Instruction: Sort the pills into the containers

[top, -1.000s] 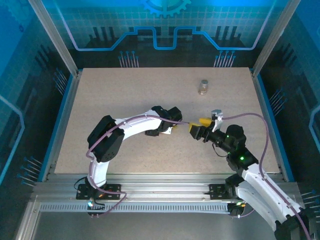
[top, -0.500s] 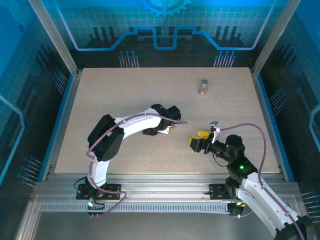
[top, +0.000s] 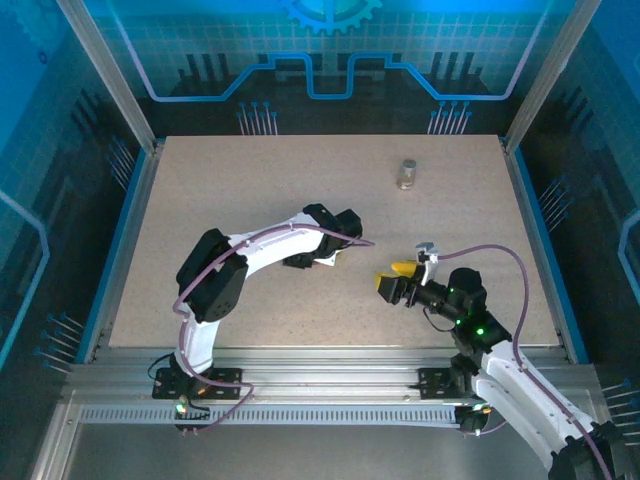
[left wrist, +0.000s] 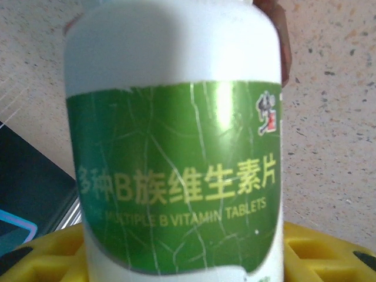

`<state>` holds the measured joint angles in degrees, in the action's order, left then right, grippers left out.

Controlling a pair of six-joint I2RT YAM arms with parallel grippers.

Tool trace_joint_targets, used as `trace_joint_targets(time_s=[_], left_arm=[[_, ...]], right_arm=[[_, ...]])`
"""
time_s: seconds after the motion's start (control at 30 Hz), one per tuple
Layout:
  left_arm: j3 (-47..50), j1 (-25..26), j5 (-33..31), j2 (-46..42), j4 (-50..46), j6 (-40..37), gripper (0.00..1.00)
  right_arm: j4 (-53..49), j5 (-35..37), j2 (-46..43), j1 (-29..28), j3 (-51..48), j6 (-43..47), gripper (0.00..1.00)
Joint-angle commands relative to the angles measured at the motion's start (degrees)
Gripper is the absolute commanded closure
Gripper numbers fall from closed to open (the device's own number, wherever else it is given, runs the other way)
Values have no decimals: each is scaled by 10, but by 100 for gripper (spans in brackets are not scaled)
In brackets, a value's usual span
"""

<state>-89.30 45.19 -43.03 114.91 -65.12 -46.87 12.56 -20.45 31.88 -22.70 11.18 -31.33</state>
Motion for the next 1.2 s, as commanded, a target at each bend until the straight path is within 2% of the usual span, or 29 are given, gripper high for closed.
trace_joint_targets(time_s=[0.0,0.2,0.3,0.6,1.17], left_arm=[[29,-13,-9,15,-17,2,100],[77,-34,-14,25,15,-1,100],[66,-32,-21,35,18,3,100],[27,-28,11,10,14,28,100],[52,-28,16,-31,41,19,100]], right_arm=[[18,-7,-4,7,-7,-2,20],[18,-3,-1,6,-9,-2,20],[18,-1,-1,6,-8,-1,20],[18,1,1,6,-9,-1,20],[20,2,7,6,-9,-1,20]])
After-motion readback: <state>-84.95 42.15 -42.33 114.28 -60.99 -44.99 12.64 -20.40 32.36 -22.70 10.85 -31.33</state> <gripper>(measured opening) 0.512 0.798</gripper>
